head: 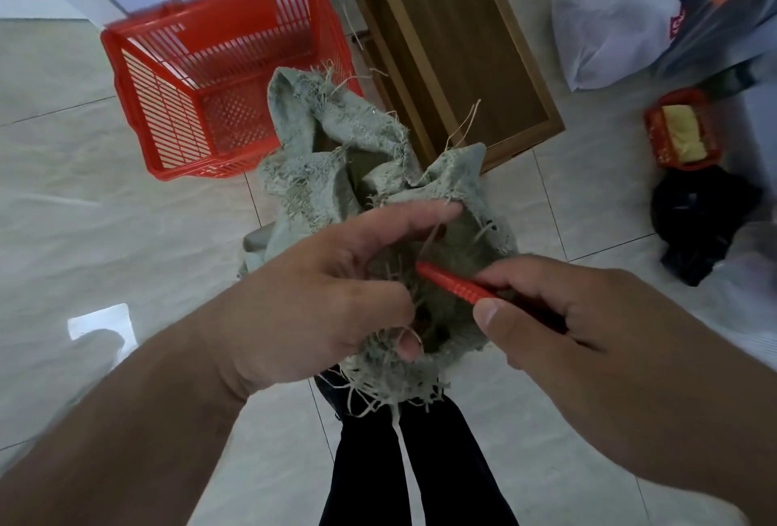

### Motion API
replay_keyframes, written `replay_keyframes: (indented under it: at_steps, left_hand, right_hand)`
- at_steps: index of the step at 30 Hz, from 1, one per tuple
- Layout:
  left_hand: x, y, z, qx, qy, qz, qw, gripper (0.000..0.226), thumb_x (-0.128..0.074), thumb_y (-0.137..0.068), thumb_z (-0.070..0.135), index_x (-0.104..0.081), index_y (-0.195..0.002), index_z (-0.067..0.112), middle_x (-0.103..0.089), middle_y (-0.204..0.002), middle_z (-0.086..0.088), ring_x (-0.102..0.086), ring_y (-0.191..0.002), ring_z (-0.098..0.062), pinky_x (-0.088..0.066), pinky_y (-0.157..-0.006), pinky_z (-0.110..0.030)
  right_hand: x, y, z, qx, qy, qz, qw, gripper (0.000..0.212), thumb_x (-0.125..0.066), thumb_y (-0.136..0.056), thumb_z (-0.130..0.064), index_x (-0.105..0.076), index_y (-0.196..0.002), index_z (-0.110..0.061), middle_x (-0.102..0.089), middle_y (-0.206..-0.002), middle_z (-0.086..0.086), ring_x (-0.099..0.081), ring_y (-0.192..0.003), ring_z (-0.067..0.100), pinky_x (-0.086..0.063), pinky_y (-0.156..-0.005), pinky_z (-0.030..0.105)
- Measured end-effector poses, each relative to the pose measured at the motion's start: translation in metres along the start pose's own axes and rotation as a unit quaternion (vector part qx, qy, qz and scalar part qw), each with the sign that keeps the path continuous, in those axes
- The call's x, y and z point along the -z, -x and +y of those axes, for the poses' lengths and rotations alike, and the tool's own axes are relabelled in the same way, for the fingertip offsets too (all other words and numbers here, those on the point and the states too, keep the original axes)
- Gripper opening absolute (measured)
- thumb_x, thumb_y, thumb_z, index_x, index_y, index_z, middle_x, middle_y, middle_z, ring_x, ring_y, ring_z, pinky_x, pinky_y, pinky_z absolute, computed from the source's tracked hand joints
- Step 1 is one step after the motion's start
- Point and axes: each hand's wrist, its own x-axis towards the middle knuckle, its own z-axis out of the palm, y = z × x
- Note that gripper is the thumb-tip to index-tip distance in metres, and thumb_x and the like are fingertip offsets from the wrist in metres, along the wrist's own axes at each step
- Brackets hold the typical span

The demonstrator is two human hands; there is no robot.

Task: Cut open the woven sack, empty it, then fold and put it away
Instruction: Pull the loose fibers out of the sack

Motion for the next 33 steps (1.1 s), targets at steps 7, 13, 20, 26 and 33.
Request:
replay_keyframes:
  at_steps: [7,13,20,26,33]
  left_hand:
    - [-0.017,-0.011,-0.010,-0.050,-0.094,0.199,0.974,0.016,-0.063,-0.101,0.017,-0.077,-0.093,0.019,-0.069,-0.082,-0.017,-0.059,-0.056,-0.011,-0.048,-0.051,-0.018]
    - [-0.019,-0.013,-0.012,-0.090,-0.131,0.299,0.941,0.020,-0.060,-0.103,0.020,-0.074,-0.089,0.022,-0.066,-0.062,0.011,-0.059,-0.052,-0.009,-0.051,-0.048,-0.031]
    - [-0.019,-0.027,-0.011,-0.019,0.082,0.276,0.958,0.024,-0.050,-0.108,0.027,-0.073,-0.106,0.022,-0.077,-0.093,-0.006,-0.039,-0.051,-0.025,-0.040,-0.041,-0.026]
    - [-0.009,-0.021,-0.014,-0.069,0.060,0.313,0.945,0.018,-0.052,-0.107,0.027,-0.070,-0.113,0.025,-0.074,-0.096,0.000,-0.039,-0.044,-0.008,-0.042,-0.045,-0.026]
    - [0.002,-0.009,-0.002,-0.136,-0.087,0.356,0.921,0.016,-0.056,-0.105,0.031,-0.070,-0.098,0.032,-0.072,-0.087,0.006,-0.049,-0.049,-0.002,-0.045,-0.049,-0.021]
  right_hand:
    - [-0.006,-0.005,0.002,-0.024,0.040,0.015,0.999,0.035,-0.038,-0.085,-0.062,-0.064,-0.094,-0.040,-0.069,-0.079,-0.024,-0.064,-0.060,0.010,-0.046,-0.047,0.023]
    - [-0.014,0.003,0.033,-0.086,0.149,0.016,0.985,0.031,-0.037,-0.101,-0.059,-0.062,-0.102,-0.041,-0.064,-0.068,-0.005,-0.061,-0.055,0.008,-0.041,-0.049,0.019]
    - [-0.005,0.024,0.034,-0.106,-0.121,0.026,0.987,0.052,-0.038,-0.067,-0.083,-0.069,-0.097,-0.054,-0.077,-0.080,-0.019,-0.065,-0.060,-0.004,-0.046,-0.053,0.012]
    - [-0.016,0.032,0.037,-0.108,-0.173,0.198,0.959,0.061,-0.075,-0.053,-0.088,-0.070,-0.081,-0.033,-0.053,-0.050,0.007,-0.048,-0.041,0.011,-0.044,-0.040,0.033]
    - [-0.061,-0.043,0.058,-0.158,-0.161,0.210,0.951,0.031,-0.084,-0.084,-0.038,-0.059,-0.094,-0.023,-0.068,-0.086,-0.002,-0.065,-0.071,0.013,-0.046,-0.055,0.027]
